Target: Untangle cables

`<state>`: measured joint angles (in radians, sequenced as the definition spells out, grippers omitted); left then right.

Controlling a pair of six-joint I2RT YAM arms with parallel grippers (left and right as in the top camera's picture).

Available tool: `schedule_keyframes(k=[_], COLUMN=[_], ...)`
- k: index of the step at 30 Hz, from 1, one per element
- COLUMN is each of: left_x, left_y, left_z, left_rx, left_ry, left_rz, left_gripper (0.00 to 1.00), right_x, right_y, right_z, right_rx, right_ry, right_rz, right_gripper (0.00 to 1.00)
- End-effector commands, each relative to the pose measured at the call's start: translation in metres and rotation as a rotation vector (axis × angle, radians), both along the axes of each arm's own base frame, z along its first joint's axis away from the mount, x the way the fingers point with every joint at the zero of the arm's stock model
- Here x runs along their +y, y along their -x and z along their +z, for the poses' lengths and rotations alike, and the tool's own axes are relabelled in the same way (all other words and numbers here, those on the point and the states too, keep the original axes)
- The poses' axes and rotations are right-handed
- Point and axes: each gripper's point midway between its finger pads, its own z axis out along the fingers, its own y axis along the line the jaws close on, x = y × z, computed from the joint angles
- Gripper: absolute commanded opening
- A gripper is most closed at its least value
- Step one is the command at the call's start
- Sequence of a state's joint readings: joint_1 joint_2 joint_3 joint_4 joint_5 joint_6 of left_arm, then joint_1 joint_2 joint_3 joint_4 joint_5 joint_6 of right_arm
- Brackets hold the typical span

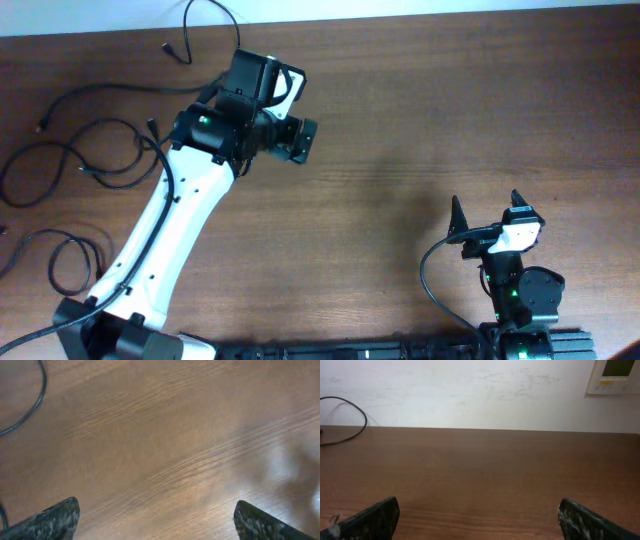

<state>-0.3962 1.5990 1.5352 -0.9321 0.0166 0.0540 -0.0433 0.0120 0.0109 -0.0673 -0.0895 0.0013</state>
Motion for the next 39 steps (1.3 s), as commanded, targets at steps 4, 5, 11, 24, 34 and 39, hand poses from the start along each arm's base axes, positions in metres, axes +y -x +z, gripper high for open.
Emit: schedule_keyframes(k=[4, 5, 11, 24, 34, 39], left_x=[0.048, 0.057, 0.143, 0.138, 0.143, 0.155], left_y=[0.015, 0.023, 0.111, 0.144, 0.131, 0.131], left_z=[0.010, 0.013, -0.023, -0.055, -0.057, -0.059], left_rx=[-0.006, -0.009, -0.024, -0.638, -0.901, -0.869], left_ry=[-0.108, -0.087, 0.011, 0.163, 0.220, 0.339], left_rz=[0.090, 0.106, 0.324, 0.273, 0.301, 0.459], left_gripper=[0.99, 0.99, 0.99, 0.99, 0.99, 0.99], right_x=[-0.003, -0.003, -0.003, -0.003, -0.003, -0.003], right_y=[0.000, 0.000, 0.000, 0.000, 0.000, 0.000], right_z=[-0.002, -0.002, -0.002, -0.002, -0.002, -0.002], right_rx=[0.003, 0.003, 0.003, 0.003, 0.003, 0.003], right_ry=[-0.007, -0.007, -0.007, -0.007, -0.007, -0.006], right_rz=[-0.016, -0.016, -0.016, -0.016, -0.016, -0.016], right_gripper=[0.99, 0.99, 0.99, 0.99, 0.99, 0.98])
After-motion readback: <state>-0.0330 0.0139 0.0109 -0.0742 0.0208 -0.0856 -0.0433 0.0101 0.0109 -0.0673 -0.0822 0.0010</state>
